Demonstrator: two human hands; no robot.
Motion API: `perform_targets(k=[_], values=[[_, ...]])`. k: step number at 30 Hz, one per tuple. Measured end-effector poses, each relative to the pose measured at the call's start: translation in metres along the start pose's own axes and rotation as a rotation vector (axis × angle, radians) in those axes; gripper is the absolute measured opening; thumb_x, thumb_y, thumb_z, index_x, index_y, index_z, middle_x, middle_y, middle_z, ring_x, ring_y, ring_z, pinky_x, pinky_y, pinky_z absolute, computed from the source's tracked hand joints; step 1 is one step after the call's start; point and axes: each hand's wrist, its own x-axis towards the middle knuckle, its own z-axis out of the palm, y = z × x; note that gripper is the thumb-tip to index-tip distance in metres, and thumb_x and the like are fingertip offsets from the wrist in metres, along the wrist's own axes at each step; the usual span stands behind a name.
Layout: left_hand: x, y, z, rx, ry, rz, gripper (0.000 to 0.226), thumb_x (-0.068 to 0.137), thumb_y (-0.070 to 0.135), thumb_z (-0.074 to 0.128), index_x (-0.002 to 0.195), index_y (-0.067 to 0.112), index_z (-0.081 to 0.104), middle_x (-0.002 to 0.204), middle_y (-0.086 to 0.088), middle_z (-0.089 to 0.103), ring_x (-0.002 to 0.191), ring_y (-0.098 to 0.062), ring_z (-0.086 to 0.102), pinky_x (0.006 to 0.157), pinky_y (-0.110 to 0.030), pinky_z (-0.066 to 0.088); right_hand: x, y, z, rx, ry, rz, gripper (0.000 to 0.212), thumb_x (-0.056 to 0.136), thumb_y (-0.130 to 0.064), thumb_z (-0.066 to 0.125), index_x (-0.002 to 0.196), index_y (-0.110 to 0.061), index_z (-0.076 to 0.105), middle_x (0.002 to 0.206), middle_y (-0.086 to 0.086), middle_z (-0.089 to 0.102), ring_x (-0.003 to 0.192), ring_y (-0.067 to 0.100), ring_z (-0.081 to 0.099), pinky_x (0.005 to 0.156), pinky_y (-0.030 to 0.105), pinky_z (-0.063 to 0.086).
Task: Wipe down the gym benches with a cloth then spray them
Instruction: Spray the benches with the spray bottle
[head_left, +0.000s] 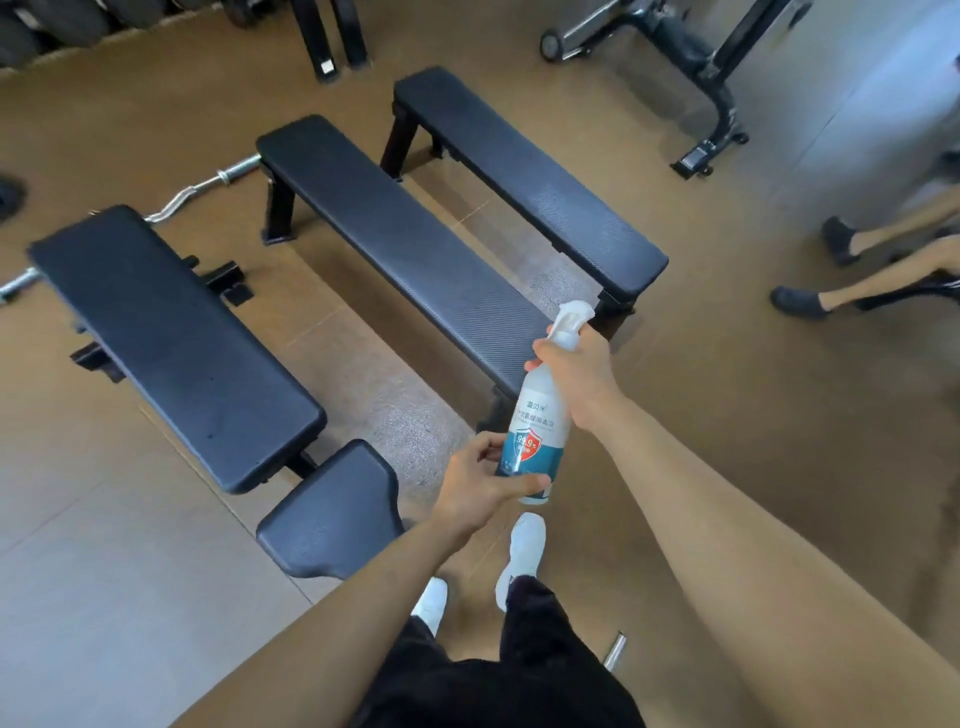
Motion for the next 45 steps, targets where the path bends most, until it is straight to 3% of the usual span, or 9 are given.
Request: perform_targets(k=[4, 10, 14, 18, 21, 27, 33, 39, 45], values=[[0.019, 0.012, 0.015, -0.005, 0.024, 0.009, 0.051, 0.074, 0.024, 0.09, 0.116, 0.016, 0.063, 0.105, 0.01, 0.065, 0.085, 0.016, 0.063, 0.07, -0.012, 0.054, 0.031, -0.005, -0.008, 0.011, -0.074, -0.004, 0.025, 0.093, -0.002, 0.068, 0.115, -0.002, 0.057, 0.106, 0.014, 0.068, 0.064, 0.014, 0.075, 0.055, 0.026, 0.06], [0.034, 0.027, 0.044, -0.011, 0.159, -0.016, 0.049, 0.073, 0.019, 0.092, 0.113, 0.018, 0.065, 0.105, 0.005, 0.066, 0.083, 0.011, 0.066, 0.07, -0.013, 0.054, 0.073, 0.0, -0.018, 0.007, -0.151, -0.016, 0.014, 0.092, -0.01, 0.069, 0.093, -0.016, 0.057, 0.091, 0.009, 0.069, 0.075, 0.024, 0.077, 0.079, 0.05, 0.064], [0.05, 0.04, 0.054, -0.022, 0.229, -0.035, 0.044, 0.074, 0.02, 0.09, 0.109, 0.024, 0.064, 0.107, 0.004, 0.063, 0.084, 0.014, 0.064, 0.067, -0.01, 0.052, 0.099, -0.005, -0.016, 0.046, -0.229, 0.002, 0.024, 0.089, -0.012, 0.074, 0.109, -0.015, 0.062, 0.103, 0.004, 0.071, 0.079, 0.026, 0.078, 0.082, 0.054, 0.063], [0.068, 0.049, 0.065, -0.052, 0.327, -0.06, 0.054, 0.073, 0.029, 0.091, 0.119, 0.023, 0.063, 0.113, 0.007, 0.063, 0.099, -0.005, 0.067, 0.07, -0.012, 0.054, 0.123, -0.017, -0.014, -0.024, -0.31, -0.054, 0.026, 0.092, -0.016, 0.073, 0.115, -0.017, 0.061, 0.107, 0.002, 0.07, 0.079, 0.018, 0.077, 0.07, 0.036, 0.064], [0.082, 0.056, 0.062, -0.055, 0.393, -0.056, 0.055, 0.073, 0.028, 0.091, 0.119, 0.023, 0.063, 0.114, 0.008, 0.064, 0.103, -0.009, 0.066, 0.072, -0.012, 0.055, 0.136, -0.026, -0.01, -0.046, -0.325, -0.06, 0.021, 0.096, -0.02, 0.069, 0.113, -0.022, 0.056, 0.1, 0.0, 0.067, 0.075, 0.015, 0.074, 0.06, 0.024, 0.057], [0.111, 0.069, 0.04, -0.085, 0.447, -0.051, 0.059, 0.07, 0.033, 0.093, 0.12, 0.02, 0.065, 0.118, 0.001, 0.066, 0.109, -0.015, 0.067, 0.095, -0.036, 0.06, 0.168, -0.056, 0.018, 0.033, -0.409, -0.037, 0.024, 0.092, -0.008, 0.07, 0.113, -0.012, 0.061, 0.1, 0.005, 0.069, 0.066, 0.013, 0.076, 0.052, 0.024, 0.056], [0.149, 0.091, 0.001, -0.134, 0.505, -0.014, 0.056, 0.072, 0.023, 0.093, 0.121, 0.017, 0.067, 0.118, -0.002, 0.067, 0.109, -0.017, 0.067, 0.089, -0.029, 0.061, 0.199, -0.09, 0.062, 0.032, -0.394, -0.041, 0.015, 0.091, -0.006, 0.066, 0.096, -0.017, 0.057, 0.091, 0.01, 0.067, 0.068, 0.021, 0.075, 0.067, 0.035, 0.061], [0.199, 0.119, -0.058, -0.2, 0.489, 0.031, 0.048, 0.075, 0.019, 0.09, 0.116, 0.014, 0.066, 0.107, 0.003, 0.067, 0.086, 0.011, 0.066, 0.065, -0.009, 0.052, 0.237, -0.143, 0.131, -0.069, -0.421, -0.084, 0.02, 0.092, -0.011, 0.072, 0.108, -0.018, 0.063, 0.098, 0.004, 0.069, 0.072, 0.017, 0.075, 0.054, 0.024, 0.058], [0.248, 0.143, -0.153, -0.269, 0.528, 0.04, 0.049, 0.075, 0.023, 0.09, 0.117, 0.021, 0.065, 0.107, 0.01, 0.067, 0.091, 0.005, 0.068, 0.07, -0.013, 0.055, 0.268, -0.195, 0.223, -0.101, -0.39, -0.043, 0.02, 0.095, -0.012, 0.068, 0.112, -0.012, 0.057, 0.089, 0.005, 0.067, 0.056, 0.013, 0.069, 0.042, 0.017, 0.05]])
